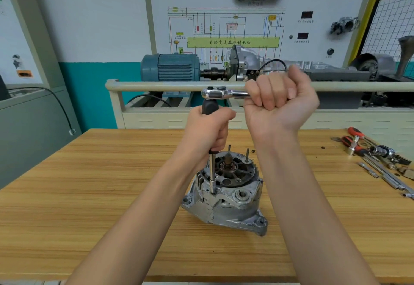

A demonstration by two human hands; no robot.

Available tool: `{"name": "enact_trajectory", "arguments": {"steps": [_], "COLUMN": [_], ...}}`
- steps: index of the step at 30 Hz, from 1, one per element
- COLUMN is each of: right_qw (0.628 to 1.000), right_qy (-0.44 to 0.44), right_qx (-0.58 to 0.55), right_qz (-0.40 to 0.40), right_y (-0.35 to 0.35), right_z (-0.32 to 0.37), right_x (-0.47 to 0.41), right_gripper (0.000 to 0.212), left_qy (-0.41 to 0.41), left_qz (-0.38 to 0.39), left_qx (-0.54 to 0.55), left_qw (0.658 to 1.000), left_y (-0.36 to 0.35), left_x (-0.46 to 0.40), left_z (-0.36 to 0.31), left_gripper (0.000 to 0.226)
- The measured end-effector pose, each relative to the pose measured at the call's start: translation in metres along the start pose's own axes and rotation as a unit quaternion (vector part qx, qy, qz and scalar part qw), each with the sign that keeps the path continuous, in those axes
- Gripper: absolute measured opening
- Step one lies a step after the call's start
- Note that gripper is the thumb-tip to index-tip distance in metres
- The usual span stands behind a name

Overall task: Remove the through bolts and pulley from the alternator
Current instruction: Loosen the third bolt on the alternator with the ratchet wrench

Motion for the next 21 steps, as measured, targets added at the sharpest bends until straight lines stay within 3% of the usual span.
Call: {"name": "enact_trajectory", "arguments": {"steps": [3, 6, 11, 15, 21], "right_qw": [0.986, 0.975, 0.998, 0.989, 0.997], "right_qy": [0.108, 0.142, 0.01, -0.124, -0.072], "right_qx": [0.099, 0.129, 0.055, -0.073, -0.033], "right_qz": [0.079, 0.113, 0.038, -0.019, -0.006], "right_y": [-0.012, -0.016, -0.005, 0.007, 0.002], "right_z": [-0.006, -0.01, -0.003, -0.008, -0.01], "right_x": [0.022, 0.027, -0.006, -0.032, -0.02], "right_gripper": [0.055, 0.053, 0.053, 0.053, 0.054], "left_qy": [-0.008, -0.012, -0.004, 0.002, 0.03], "left_qz": [-0.033, -0.029, 0.016, 0.065, 0.051], "left_qx": [-0.015, -0.009, 0.006, 0.017, 0.012], "left_qw": [0.999, 0.999, 1.0, 0.998, 0.998], "left_y": [-0.003, -0.002, 0.004, 0.004, 0.006], "left_x": [0.0, 0.001, 0.0, -0.001, -0.003], "left_z": [0.001, 0.0, 0.0, -0.002, -0.002], "left_gripper": [0.049, 0.05, 0.051, 0.043, 0.048]}}
Point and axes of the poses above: each hand's wrist, its own x-axis away from the middle knuckle, its own y-axis out of the back of the hand, z = x × y, the point moved 3 cm from there along -x, towards the middle knuckle, and after that the axes turned 6 degrees about -y, right-handed, at the moved point
